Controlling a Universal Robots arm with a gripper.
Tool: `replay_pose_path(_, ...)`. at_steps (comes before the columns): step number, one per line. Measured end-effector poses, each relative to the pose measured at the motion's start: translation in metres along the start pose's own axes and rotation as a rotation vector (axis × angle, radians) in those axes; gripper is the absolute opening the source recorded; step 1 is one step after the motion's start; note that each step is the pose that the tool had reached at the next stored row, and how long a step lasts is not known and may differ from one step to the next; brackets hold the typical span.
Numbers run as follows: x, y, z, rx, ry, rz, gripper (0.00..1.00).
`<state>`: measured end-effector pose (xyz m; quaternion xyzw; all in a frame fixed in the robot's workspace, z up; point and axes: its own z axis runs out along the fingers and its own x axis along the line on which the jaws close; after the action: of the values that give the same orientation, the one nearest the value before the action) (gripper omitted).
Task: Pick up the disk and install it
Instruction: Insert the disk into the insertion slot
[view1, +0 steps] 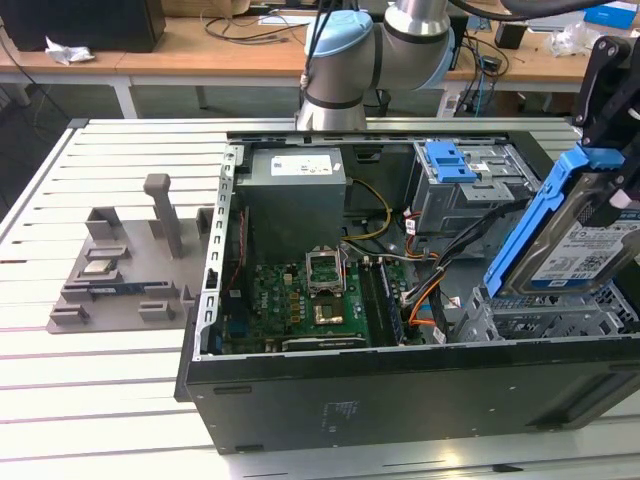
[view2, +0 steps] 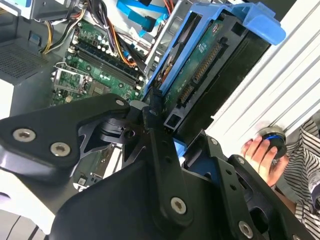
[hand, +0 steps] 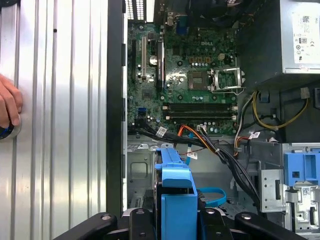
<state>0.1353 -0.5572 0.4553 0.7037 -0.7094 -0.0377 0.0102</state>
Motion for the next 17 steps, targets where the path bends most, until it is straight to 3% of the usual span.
replay_pose_path(6,-0.0058,-0.0032,0.0089,-0.0013,-0.0016,0.014,0.37)
replay_pose_path(17,-0.0042,-0.0056,0.0296,-0.0025,-0.0017,0.016,0.37)
